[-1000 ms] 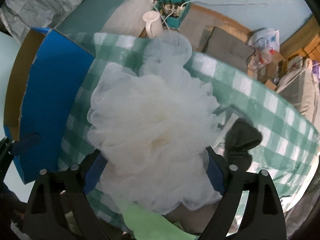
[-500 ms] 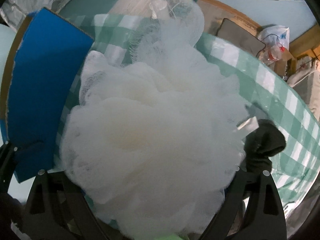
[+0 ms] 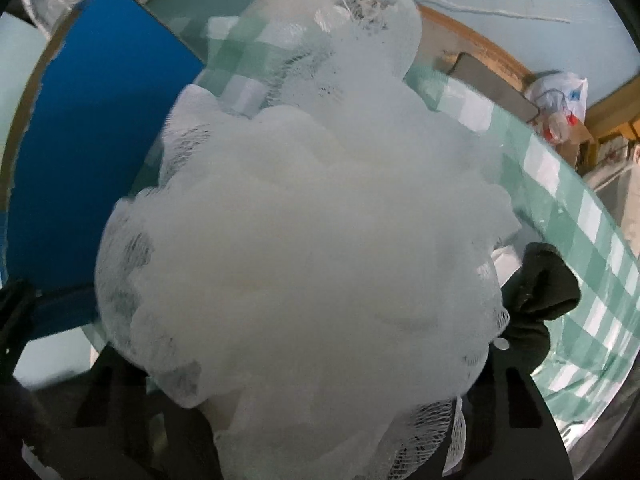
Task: Organize soft objects
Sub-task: 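Grasp the grey sock with the left tool while the right tool lifts the loofah, then carry the grey sock with the left tool over the box while the right tool carries the loofah, then open the left tool to drop the sock while the right tool releases the loofah into the box, then withdraw both tools from the box back over the table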
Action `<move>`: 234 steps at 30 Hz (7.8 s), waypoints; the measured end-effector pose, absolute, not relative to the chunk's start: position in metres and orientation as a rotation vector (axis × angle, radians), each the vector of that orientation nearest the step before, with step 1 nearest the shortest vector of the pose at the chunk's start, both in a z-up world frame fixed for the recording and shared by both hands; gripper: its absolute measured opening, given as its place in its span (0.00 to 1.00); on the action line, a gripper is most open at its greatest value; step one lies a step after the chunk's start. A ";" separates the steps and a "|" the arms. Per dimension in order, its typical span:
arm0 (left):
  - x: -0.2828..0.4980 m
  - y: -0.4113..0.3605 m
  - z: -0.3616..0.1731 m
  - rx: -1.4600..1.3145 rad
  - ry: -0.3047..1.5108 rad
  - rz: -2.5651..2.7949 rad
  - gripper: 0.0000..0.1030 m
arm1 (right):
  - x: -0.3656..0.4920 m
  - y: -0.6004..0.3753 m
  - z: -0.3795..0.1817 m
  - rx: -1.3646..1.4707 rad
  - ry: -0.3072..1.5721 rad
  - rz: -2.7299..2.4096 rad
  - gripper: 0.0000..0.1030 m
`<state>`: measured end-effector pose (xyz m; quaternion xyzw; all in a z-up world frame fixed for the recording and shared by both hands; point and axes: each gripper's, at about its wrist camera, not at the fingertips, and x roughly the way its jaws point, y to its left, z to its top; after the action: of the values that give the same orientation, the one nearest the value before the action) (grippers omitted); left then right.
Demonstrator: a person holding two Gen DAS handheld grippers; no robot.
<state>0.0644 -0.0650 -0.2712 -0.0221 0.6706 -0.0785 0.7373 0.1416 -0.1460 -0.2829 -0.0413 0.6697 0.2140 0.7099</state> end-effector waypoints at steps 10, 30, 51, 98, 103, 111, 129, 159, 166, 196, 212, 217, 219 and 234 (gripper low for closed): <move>0.064 -0.074 -0.305 -0.038 1.530 -0.150 0.85 | 0.126 -0.166 -0.252 -0.031 1.381 0.432 0.56; 0.064 -0.074 -0.303 0.033 1.446 -0.124 0.34 | 0.108 -0.182 -0.228 0.030 1.316 0.412 0.56; 0.039 -0.044 -0.197 -0.061 1.289 -0.118 0.32 | 0.093 -0.182 -0.172 0.053 1.190 0.430 0.56; 0.021 0.049 -0.102 -0.155 1.099 0.008 0.32 | 0.089 -0.093 -0.101 0.004 1.087 0.609 0.56; 0.018 0.064 -0.101 -0.171 1.094 0.036 0.32 | 0.092 -0.079 -0.101 -0.010 1.088 0.640 0.56; 0.017 0.091 -0.105 -0.195 1.101 0.078 0.32 | 0.098 -0.049 -0.101 -0.033 1.094 0.689 0.56; 0.028 0.150 -0.128 -0.217 1.146 0.146 0.32 | 0.125 0.018 -0.125 -0.105 1.163 0.756 0.56; 0.036 0.172 -0.149 -0.195 1.206 0.154 0.62 | 0.133 0.078 -0.141 -0.125 1.267 0.661 0.81; 0.031 0.170 -0.143 -0.204 1.195 0.150 0.62 | 0.129 0.076 -0.127 -0.116 1.235 0.671 0.82; 0.024 0.079 -0.117 -0.072 1.171 -0.012 0.65 | 0.104 -0.051 -0.118 -0.006 1.238 0.495 0.82; 0.028 -0.003 -0.118 0.040 1.182 -0.151 0.67 | 0.080 -0.158 -0.126 0.060 1.252 0.351 0.82; 0.028 -0.028 -0.123 0.076 1.192 -0.191 0.67 | 0.070 -0.189 -0.131 0.087 1.259 0.311 0.82; 0.026 -0.037 -0.126 0.089 1.199 -0.207 0.68 | 0.066 -0.199 -0.133 0.096 1.262 0.296 0.82; 0.019 -0.120 -0.154 0.209 1.256 -0.378 0.76 | 0.030 -0.281 -0.156 0.198 1.305 0.167 0.82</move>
<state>0.0189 -0.1196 -0.1537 0.0968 0.5828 -0.1754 0.7875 0.0303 -0.2812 -0.1556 0.0918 0.6055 0.0776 0.7867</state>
